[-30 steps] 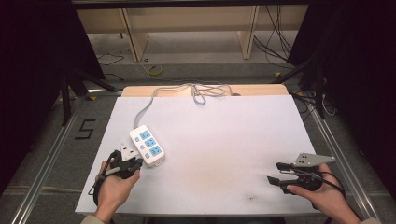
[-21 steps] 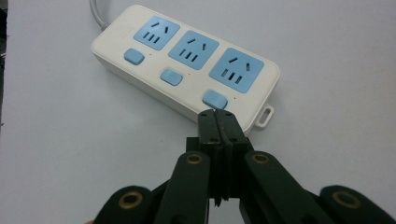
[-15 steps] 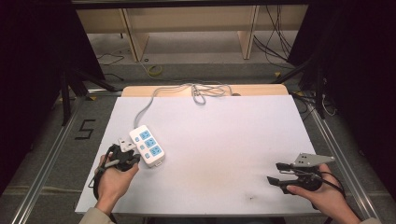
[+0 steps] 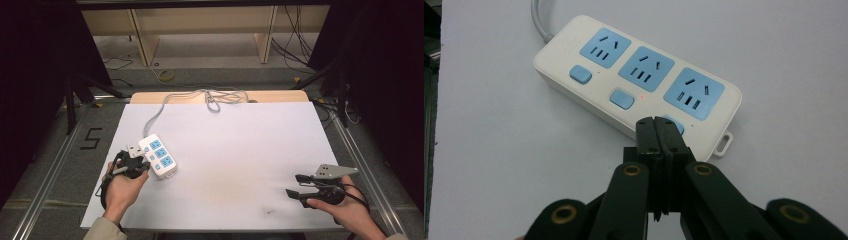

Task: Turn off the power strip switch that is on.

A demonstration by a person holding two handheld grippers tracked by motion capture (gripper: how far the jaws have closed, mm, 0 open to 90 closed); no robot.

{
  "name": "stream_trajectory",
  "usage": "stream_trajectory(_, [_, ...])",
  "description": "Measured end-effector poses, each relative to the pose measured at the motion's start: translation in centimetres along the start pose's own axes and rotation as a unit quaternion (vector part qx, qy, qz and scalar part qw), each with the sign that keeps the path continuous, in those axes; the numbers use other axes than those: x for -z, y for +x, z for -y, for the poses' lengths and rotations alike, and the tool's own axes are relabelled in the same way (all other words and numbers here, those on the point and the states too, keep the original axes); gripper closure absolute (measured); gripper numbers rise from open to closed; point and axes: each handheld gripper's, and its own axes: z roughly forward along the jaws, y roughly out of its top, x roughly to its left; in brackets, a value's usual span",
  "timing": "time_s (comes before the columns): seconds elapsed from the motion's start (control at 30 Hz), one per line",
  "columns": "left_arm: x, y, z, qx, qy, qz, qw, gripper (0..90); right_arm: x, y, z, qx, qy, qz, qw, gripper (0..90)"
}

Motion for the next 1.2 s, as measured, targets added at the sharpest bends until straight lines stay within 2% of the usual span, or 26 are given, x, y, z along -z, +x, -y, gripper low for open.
stream_trajectory(0.27, [-0.3, 0.4, -0.5, 0.008, 0.0, 0.0, 1.0, 89.8, 0.0, 0.0, 0.0, 0.0, 0.001, -0.001, 1.0, 33.6])
stream_trajectory(0.8, [-0.9, 0.8, -1.2, 0.008, 0.011, -0.006, 0.9999, 89.8, -0.1, 0.0, 0.0, 0.0, 0.002, -0.001, 1.0, 33.6])
stream_trajectory(1.2, [-1.2, 1.1, -2.1, 0.017, 0.009, -0.007, 0.9998, 89.8, -0.1, 0.0, 0.0, -0.002, 0.003, -0.001, 1.0, 33.5])
